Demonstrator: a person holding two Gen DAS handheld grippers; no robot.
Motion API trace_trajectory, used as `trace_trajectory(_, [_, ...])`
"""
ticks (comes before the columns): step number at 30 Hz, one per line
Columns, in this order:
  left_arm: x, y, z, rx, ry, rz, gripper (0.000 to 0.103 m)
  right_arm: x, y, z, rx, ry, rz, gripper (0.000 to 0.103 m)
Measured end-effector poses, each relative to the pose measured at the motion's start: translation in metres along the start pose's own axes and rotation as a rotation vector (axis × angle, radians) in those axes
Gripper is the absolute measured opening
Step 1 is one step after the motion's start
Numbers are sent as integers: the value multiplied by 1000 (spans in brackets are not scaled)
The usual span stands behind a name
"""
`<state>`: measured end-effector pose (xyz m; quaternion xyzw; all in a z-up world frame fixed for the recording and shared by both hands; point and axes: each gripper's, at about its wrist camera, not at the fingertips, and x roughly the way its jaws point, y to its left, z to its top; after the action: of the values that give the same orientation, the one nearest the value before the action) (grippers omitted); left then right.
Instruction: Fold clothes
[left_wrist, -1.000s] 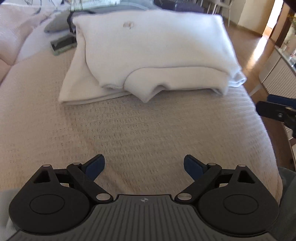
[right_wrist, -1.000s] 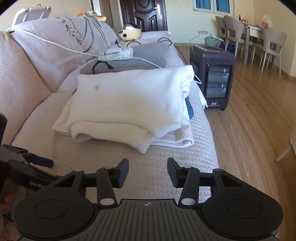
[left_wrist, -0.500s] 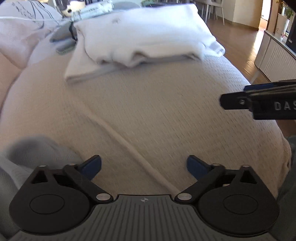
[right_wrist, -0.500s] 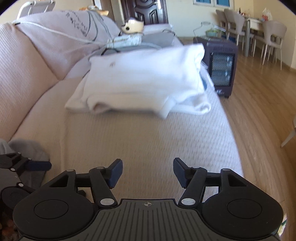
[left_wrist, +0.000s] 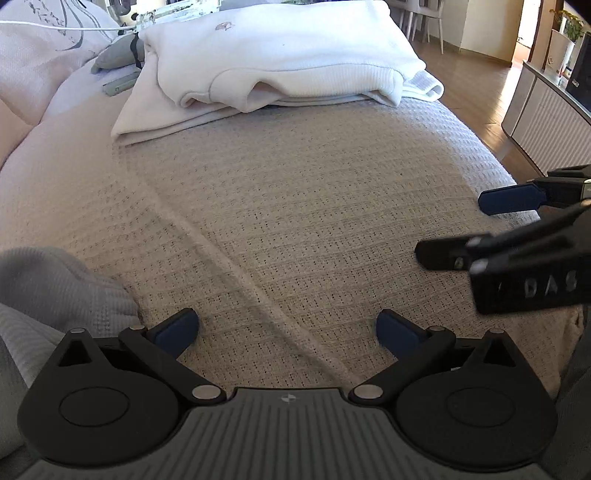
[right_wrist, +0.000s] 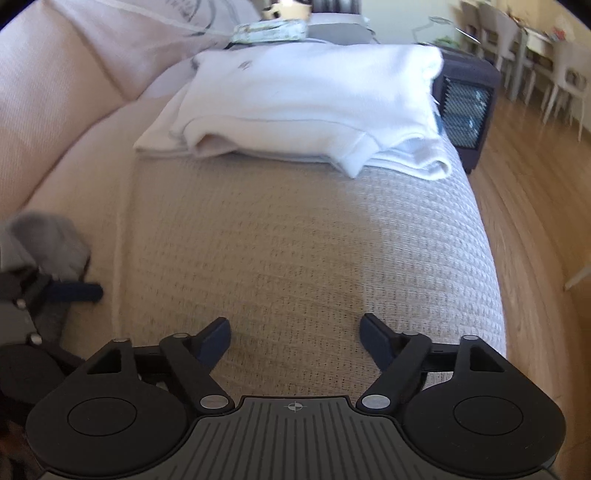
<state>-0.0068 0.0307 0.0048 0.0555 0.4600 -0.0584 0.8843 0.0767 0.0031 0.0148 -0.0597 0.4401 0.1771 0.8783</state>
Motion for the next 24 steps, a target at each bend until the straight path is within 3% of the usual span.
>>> trace_trajectory(7, [0, 1, -1, 7, -10, -8, 103, 5, 6, 0, -53, 12, -11, 95])
trace_trajectory(24, [-3, -2, -4, 44, -49, -9, 103, 9, 5, 0, -67, 16, 13, 103])
